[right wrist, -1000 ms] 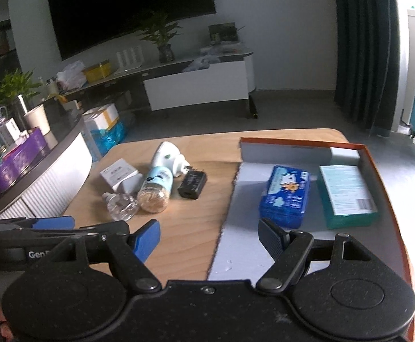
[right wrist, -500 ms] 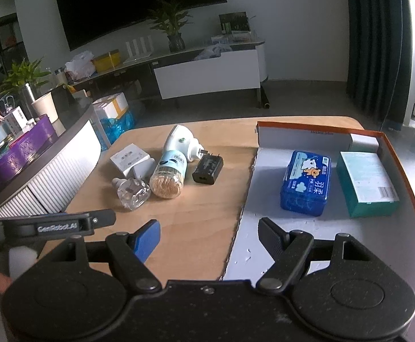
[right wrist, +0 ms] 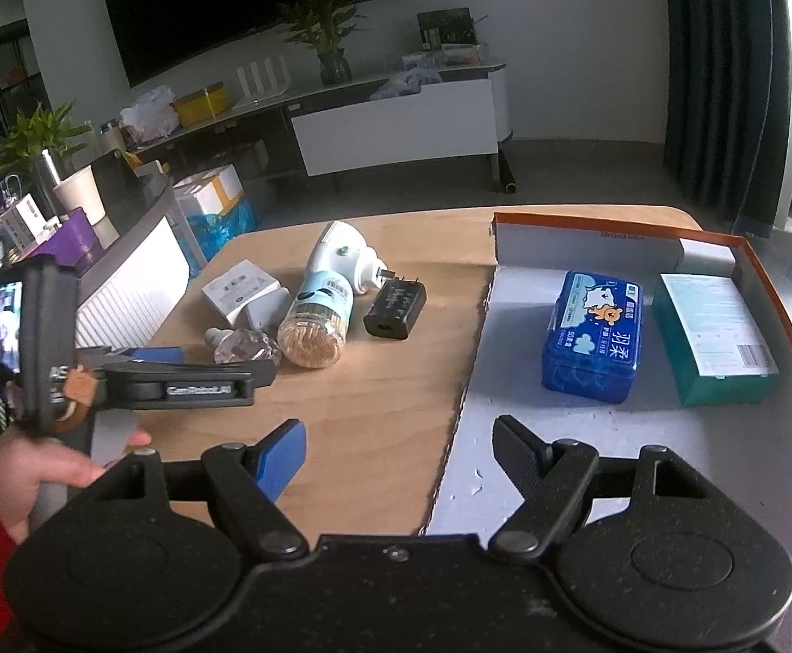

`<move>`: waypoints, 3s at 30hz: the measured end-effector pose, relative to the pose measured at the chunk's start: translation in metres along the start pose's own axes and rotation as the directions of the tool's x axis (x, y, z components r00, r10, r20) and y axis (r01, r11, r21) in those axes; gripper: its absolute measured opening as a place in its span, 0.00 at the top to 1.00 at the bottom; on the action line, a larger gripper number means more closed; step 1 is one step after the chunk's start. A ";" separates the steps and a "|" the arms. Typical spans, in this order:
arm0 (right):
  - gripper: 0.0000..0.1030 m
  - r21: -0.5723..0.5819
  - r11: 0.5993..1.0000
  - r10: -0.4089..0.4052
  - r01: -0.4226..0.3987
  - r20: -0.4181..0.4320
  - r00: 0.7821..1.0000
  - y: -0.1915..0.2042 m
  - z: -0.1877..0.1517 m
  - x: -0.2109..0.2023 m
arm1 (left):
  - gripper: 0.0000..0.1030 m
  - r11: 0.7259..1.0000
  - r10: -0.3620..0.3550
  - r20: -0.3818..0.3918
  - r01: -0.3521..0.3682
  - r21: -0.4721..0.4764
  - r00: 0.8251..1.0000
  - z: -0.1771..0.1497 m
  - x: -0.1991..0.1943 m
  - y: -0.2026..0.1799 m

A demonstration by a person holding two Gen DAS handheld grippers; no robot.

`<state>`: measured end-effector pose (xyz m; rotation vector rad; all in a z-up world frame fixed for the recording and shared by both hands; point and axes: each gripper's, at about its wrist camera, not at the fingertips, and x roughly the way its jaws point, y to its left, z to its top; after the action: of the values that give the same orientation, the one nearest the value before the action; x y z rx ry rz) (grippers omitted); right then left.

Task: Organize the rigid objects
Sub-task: 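Grasp the clear glass refill bottle with left tool while right tool grasps the blue toothpick canister, then carry the glass bottle and toothpick canister over the orange-rimmed tray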

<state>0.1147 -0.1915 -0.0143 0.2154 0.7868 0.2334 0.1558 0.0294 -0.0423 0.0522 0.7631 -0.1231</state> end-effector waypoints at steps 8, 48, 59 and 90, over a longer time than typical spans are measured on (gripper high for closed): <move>0.13 -0.011 1.000 0.012 -0.012 -0.014 1.000 0.005 0.005 0.011 | 0.23 0.999 -0.007 0.041 0.006 0.035 0.999 0.001 0.005 0.002; 0.44 -0.149 0.981 0.105 -0.128 -0.149 0.983 0.053 0.065 0.146 | 0.23 0.978 -0.002 0.097 0.022 -0.208 0.995 -0.013 -0.053 0.040; 0.44 -0.078 0.993 0.087 -0.090 -0.037 0.995 0.045 0.038 0.058 | 0.23 0.982 0.003 0.118 0.019 -0.187 0.993 -0.009 -0.075 0.022; 0.44 0.006 0.999 -0.043 0.042 0.121 0.992 0.001 -0.008 -0.079 | 0.23 0.989 -0.003 0.123 0.021 -0.144 0.992 -0.011 -0.133 -0.057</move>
<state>0.0544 -0.2124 0.0337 0.2138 0.6710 0.1772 0.0452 -0.0139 0.0417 -0.0973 0.6478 -0.0813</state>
